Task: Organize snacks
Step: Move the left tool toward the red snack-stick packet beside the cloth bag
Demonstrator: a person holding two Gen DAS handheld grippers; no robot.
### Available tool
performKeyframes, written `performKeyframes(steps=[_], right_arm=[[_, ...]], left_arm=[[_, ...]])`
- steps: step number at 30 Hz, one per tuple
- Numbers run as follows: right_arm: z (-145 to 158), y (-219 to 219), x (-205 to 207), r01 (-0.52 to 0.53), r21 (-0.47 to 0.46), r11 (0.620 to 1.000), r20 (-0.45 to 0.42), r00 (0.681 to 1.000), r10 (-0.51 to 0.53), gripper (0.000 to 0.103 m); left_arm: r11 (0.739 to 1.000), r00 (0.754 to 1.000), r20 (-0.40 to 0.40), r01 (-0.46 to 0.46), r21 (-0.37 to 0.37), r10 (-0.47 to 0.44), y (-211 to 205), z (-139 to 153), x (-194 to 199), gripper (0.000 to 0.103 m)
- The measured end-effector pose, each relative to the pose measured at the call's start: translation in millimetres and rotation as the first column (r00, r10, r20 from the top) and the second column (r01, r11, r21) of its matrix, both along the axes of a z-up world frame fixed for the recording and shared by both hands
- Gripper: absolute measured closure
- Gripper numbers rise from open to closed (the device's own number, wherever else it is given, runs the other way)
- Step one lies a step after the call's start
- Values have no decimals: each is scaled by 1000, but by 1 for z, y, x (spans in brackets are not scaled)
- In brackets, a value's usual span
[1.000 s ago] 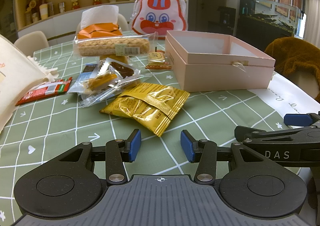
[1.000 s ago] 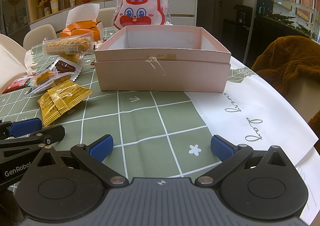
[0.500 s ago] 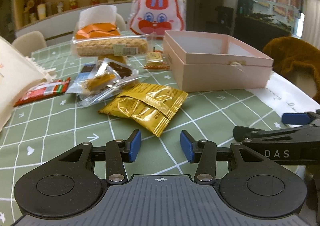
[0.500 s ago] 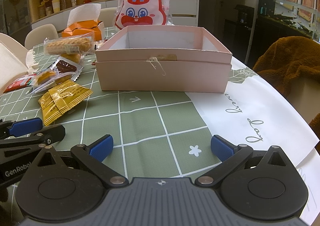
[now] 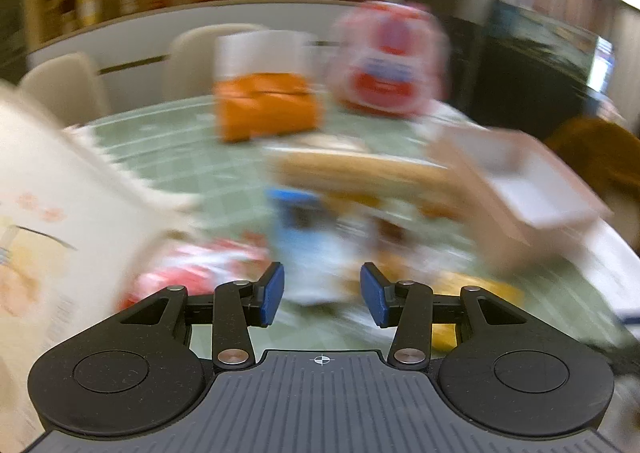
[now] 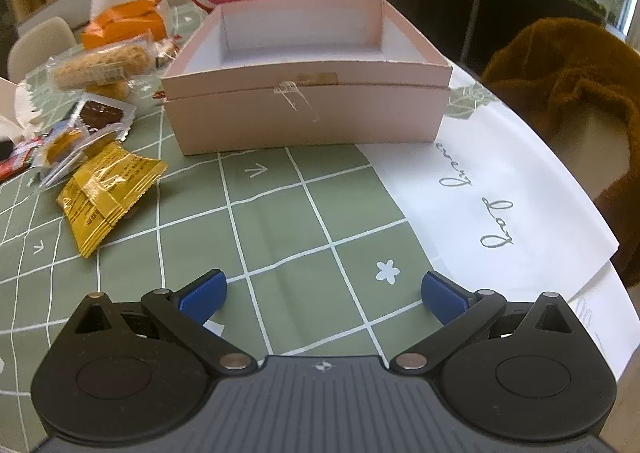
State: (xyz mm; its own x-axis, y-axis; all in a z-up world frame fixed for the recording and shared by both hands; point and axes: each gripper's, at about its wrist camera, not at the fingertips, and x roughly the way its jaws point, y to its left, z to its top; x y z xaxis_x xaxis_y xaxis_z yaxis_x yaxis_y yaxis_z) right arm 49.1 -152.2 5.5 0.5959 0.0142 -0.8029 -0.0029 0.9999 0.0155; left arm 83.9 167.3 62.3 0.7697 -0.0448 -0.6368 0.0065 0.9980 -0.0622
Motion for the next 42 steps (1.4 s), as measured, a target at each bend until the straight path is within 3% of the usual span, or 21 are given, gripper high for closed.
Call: performKeyframes(steps=[4,12,18,22,27,32,36,42], right_arm=[[10,16,-3,78,-22,997,-10,997,-78,1],[35,57,0,91,-31,995,28,995,-91,1],[39,84,6,70,17,997,41,997,-71,1],[33,99,8,56,-2,998,22,998,-56,1],[38,123,5,19,4,1000,34,999,-19,1],[49,175,18,-78,1,997,89,993,77,1],[46,234,50,-144,-4,990,99,985,143,1],[25,301,82,-231,-123,965,115,963,245,8]], left_arm=[[991,990,-59,-128,-38,126,58,-19,39,55],[995,990,-123,-74,-65,66,86,-47,87,57],[994,994,-109,-10,-107,-2,79,-45,58,57],[981,994,-110,-6,-192,-15,77,-44,38,57],[960,986,-125,68,-271,-105,77,-37,29,57],[968,997,-77,7,-253,-27,107,-20,29,57],[943,996,-78,-67,-326,44,141,-12,33,72],[945,998,-63,-31,-325,11,146,-8,38,72]])
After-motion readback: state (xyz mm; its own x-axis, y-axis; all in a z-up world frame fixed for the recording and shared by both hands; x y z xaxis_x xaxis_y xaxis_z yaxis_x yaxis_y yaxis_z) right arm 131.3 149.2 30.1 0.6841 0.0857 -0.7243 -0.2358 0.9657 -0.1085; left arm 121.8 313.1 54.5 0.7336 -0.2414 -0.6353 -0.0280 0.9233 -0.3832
